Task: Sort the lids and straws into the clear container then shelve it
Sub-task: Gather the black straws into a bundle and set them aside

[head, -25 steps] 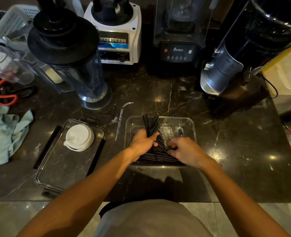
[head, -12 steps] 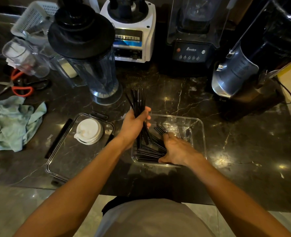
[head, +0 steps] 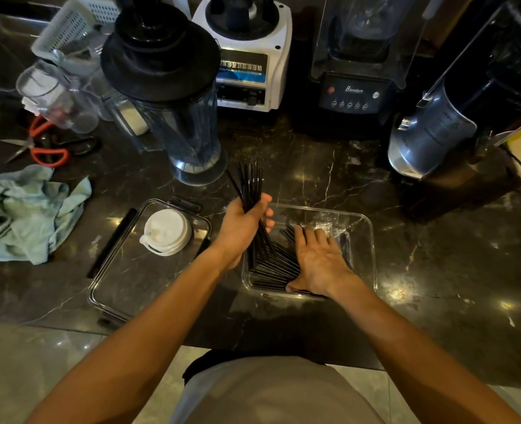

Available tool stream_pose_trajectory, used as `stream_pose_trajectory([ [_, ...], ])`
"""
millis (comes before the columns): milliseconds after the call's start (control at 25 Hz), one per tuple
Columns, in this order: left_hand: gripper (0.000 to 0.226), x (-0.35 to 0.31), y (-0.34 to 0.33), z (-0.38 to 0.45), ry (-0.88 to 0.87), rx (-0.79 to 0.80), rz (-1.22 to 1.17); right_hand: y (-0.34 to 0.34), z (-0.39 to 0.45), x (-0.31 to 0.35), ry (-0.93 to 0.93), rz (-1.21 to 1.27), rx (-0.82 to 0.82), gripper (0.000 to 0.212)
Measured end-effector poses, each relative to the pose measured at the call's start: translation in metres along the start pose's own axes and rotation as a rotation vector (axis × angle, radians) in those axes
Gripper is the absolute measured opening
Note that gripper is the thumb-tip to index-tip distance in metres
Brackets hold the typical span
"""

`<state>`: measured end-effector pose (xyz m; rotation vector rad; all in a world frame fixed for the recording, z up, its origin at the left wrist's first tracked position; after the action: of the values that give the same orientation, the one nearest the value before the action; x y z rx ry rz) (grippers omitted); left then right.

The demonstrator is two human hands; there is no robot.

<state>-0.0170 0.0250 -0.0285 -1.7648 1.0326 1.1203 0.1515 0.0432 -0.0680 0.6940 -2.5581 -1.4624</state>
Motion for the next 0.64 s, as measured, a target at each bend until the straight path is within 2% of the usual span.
stream_pose_trajectory([
  [120, 0.023, 0.001, -0.001, 0.002, -0.008, 0.029, 0.024, 0.002, 0.004, 0.003, 0.048, -0.075, 0.013, 0.132],
  [280, 0.024, 0.002, 0.000, 0.004, -0.003, 0.038, 0.030, 0.005, 0.002, 0.010, 0.191, -0.072, -0.049, 0.109],
  [400, 0.024, 0.002, 0.002, 0.005, 0.000, 0.034, 0.036, 0.005, 0.002, 0.008, 0.230, -0.001, 0.031, 0.102],
  [560, 0.024, 0.003, 0.001, 0.006, 0.010, 0.044, 0.043, 0.004, 0.006, 0.009, 0.200, -0.234, 0.065, 0.096],
  [640, 0.023, 0.003, 0.001, 0.006, 0.017, 0.032, 0.041, 0.005, 0.009, 0.011, 0.201, -0.268, 0.053, 0.090],
])
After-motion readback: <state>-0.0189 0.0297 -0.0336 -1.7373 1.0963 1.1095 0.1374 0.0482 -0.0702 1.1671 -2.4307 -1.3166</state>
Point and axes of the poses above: each hand's wrist, its own z-axis towards the middle knuckle, its own y-axis out of the back of the hand, x = y × z, the point moved 3 cm from there along z, towards the middle knuckle, and after that the axes turned 10 degrees about -y, right-handed, at the moved point
